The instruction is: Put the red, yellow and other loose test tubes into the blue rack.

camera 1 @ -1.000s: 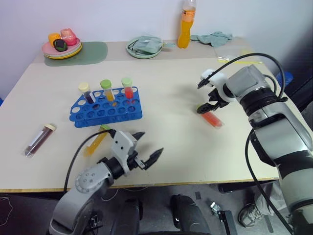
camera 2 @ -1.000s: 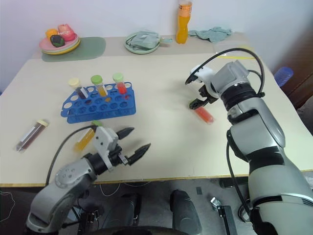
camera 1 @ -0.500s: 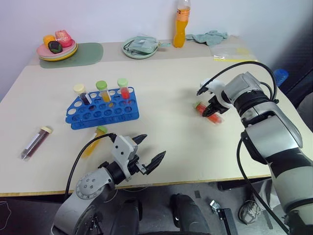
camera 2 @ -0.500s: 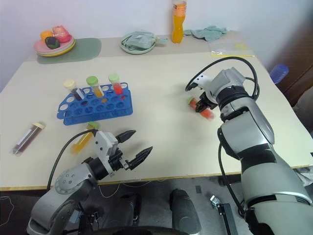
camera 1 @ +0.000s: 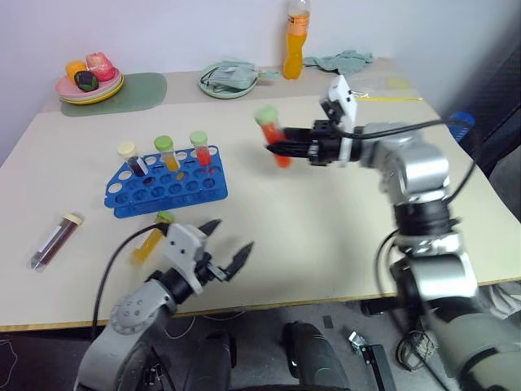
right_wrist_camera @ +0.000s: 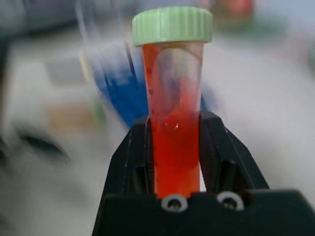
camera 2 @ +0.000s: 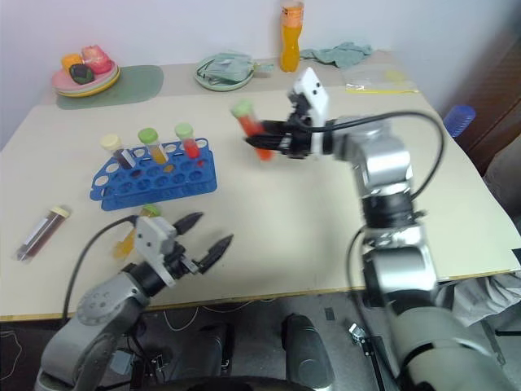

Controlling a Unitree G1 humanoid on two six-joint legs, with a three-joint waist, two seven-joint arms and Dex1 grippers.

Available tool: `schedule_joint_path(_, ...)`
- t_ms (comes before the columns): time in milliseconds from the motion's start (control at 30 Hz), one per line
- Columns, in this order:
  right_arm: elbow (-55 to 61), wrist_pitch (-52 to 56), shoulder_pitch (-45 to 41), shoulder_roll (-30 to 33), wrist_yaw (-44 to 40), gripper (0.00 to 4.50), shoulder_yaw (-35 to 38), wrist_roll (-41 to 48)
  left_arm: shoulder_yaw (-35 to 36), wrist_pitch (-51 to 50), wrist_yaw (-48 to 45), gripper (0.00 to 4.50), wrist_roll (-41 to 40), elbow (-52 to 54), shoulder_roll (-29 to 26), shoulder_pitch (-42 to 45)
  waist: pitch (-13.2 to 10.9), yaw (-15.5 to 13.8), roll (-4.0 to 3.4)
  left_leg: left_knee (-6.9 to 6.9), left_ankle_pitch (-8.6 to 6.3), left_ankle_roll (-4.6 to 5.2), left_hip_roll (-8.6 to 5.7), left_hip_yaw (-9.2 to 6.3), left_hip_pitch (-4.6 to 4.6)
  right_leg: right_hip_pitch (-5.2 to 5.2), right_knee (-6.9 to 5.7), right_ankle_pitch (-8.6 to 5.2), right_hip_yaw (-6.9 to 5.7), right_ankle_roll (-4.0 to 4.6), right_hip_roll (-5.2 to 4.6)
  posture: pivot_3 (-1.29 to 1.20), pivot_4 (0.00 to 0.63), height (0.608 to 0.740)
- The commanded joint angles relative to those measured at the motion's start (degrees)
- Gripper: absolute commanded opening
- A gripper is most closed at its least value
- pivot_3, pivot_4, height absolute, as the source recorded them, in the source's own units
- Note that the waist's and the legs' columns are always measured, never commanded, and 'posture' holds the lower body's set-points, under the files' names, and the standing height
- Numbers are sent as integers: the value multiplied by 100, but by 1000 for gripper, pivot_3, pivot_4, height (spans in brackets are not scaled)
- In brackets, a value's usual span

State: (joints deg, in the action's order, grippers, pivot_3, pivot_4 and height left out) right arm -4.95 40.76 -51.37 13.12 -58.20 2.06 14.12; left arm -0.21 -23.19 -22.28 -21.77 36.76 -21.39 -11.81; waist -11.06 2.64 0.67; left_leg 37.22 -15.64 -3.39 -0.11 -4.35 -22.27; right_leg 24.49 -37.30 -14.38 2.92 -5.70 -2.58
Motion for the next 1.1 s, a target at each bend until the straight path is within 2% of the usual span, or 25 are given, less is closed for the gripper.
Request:
schedule_joint_path(33, 602, -669, 594, -1027, 1150, 762, -211, 112, 676, 275, 172, 4500, 82, -260, -33, 41, 2, -16, 2, 2, 0, -1, -1, 0, 0, -2, 0, 0, -1, 0, -1, 0, 150, 740)
schedule_joint_path(200, -320, -1726, 766, -2314, 2268, 762, -597, -150, 1243, 112, 297, 4500, -48, -283, -163, 275, 5, -36, 9, 7, 2, -5, -8, 1, -8, -1, 4, 1, -3, -2, -12, 0, 150, 740)
schedule_joint_path(333, -1191, -2384, 500, -2756, 2872, 762, -614, -66, 1432, -264, 347, 4500, -257, 147, -280, 202, 14, -31, 24, 6, 3, -7, -10, -3, -7, -4, 8, 1, -7, -1, -15, 0, 150, 740)
schedule_joint_path(667, -2539, -3611, 56, -2933, 3276, 762, -1042, -153, 1440, -879, 245, 4500, -612, 710, -520, -191, 11, 45, 20, -6, 4, -7, -3, -2, -3, 1, 6, 0, -4, 1, -5, 0, 150, 740)
schedule_joint_path(900, -3172, -4476, -179, -2948, 3486, 762, -1458, -524, 1438, -701, 78, 4500, -502, 577, -500, -413, 10, 77, 18, -7, 4, -7, -3, -1, -3, 1, 7, 0, -4, 1, -6, 0, 150, 740)
schedule_joint_path(1100, -3773, -4970, -404, -3063, 3564, 762, -1532, -612, 1393, -513, -13, 4500, -415, 448, -450, -544, 11, 112, 19, -9, 3, -7, -3, -4, -3, 1, 8, -1, -5, 3, -7, 0, 150, 740)
